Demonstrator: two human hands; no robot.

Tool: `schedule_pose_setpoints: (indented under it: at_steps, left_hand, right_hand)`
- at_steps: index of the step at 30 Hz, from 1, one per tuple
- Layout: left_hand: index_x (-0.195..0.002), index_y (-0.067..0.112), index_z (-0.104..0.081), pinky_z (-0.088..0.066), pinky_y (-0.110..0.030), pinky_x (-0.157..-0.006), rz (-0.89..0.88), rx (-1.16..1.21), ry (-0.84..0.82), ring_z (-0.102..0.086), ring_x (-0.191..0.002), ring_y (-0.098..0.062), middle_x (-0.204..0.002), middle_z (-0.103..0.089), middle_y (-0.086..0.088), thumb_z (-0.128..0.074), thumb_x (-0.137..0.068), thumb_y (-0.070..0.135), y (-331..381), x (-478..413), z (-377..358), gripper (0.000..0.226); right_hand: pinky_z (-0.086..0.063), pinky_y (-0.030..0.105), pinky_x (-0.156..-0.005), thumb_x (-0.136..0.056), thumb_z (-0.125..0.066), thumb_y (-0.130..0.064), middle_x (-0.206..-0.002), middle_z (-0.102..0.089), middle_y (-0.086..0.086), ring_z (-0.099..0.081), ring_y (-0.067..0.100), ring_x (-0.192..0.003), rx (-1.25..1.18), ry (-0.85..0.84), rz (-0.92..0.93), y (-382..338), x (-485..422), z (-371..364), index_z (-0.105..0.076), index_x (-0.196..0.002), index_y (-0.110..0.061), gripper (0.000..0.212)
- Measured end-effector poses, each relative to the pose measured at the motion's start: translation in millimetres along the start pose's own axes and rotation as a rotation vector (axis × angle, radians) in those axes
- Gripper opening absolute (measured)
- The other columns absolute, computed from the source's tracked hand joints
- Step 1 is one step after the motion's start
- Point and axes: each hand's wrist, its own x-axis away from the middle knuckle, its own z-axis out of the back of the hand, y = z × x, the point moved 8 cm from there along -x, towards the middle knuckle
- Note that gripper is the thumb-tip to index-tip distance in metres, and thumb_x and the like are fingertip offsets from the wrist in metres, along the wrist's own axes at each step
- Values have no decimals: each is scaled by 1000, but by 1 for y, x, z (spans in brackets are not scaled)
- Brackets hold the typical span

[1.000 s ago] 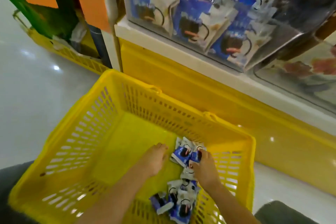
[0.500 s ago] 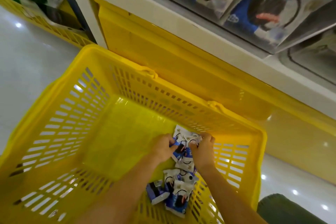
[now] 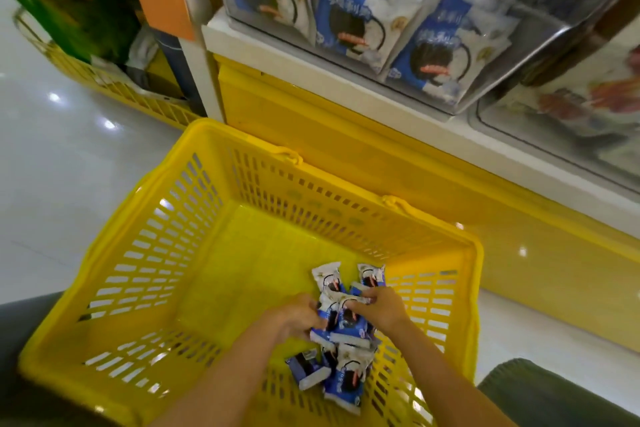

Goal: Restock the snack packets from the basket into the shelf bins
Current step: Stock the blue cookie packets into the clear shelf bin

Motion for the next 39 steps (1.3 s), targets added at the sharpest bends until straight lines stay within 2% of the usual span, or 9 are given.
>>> schedule_pose_setpoints:
  at_steps: [3, 5, 9, 13, 21, 29, 32, 36, 39]
  left_hand:
    - [-127, 7, -42, -51, -28, -80, -28, 31, -30, -55, -93, -14, -116, -56, -5, -54, -92, 5, 6, 20, 2, 37]
    - [-134, 10, -40, -51, -29, -78, -72, 20, -21, -56, -101, -18, -128, -54, -8, -53, -92, 6, 13, 35, 7, 44]
    - [-115, 25, -46, -51, -37, -84, -183, 156, -70, -57, -110, -23, -117, -57, 0, -46, -93, 5, 36, 71, 13, 30]
    - [-106, 17, -53, -57, -37, -73, -305, 322, -41, -64, -88, -22, -109, -62, -7, -45, -92, 9, 65, 114, 28, 18]
    - [-114, 18, -59, -58, -38, -71, -598, 425, -43, -68, -84, -24, -100, -71, -9, -66, -71, 42, 135, 208, 40, 49]
    - [-105, 28, -53, -55, -26, -78, -848, 129, 276, -64, -93, -7, -104, -67, 8, -71, -80, 15, 174, 283, 78, 33]
    - [-100, 30, -51, -52, -18, -74, -934, 49, 306, -64, -91, -1, -103, -65, 10, -69, -82, 15, 185, 309, 87, 30]
    - [-102, 28, -56, -45, -6, -59, -1009, 120, 297, -64, -79, 8, -97, -68, 14, -62, -88, 23, 199, 333, 100, 16]
    - [-109, 27, -56, -43, -2, -58, -1022, 200, 337, -61, -83, 8, -100, -67, 13, -57, -91, 28, 208, 345, 116, 18]
  right_hand:
    - [-46, 16, -69, -85, -68, -26, -88, -67, 23, -63, 18, -80, -77, -37, 42, -9, 16, 8, -68, -91, 10, 36]
    - [-38, 12, -52, -86, -67, -26, -59, -50, 10, -48, 10, -55, -116, -75, 68, -20, 31, 14, -65, -78, 6, 33]
    - [-37, 29, -67, -89, -63, -28, -86, -54, 8, -52, 20, -74, -193, -47, 127, -43, 54, 40, -57, -91, -5, 25]
    - [-38, 18, -49, -88, -62, -34, -66, -42, 0, -43, 8, -55, -331, 102, 224, -72, 82, 81, -50, -78, -13, 26]
    - [-54, 22, -57, -85, -66, -22, -95, -65, 21, -59, 19, -69, -735, 178, 354, -115, 154, 133, -48, -120, -1, 44]
    - [-56, 25, -73, -84, -67, -20, -91, -72, 7, -68, 12, -78, -586, 22, 572, -171, 214, 139, -64, -103, -9, 22]
    - [-54, 22, -72, -82, -69, -25, -90, -73, 5, -66, 10, -80, -427, 133, 620, -190, 230, 156, -65, -102, -18, 22]
    - [-51, 37, -88, -82, -66, -35, -95, -72, 5, -67, 18, -85, -345, 248, 706, -225, 251, 188, -62, -115, -22, 36]
    - [-52, 27, -74, -81, -64, -41, -93, -70, 7, -67, 11, -77, -334, 365, 763, -257, 261, 217, -58, -120, -23, 42]
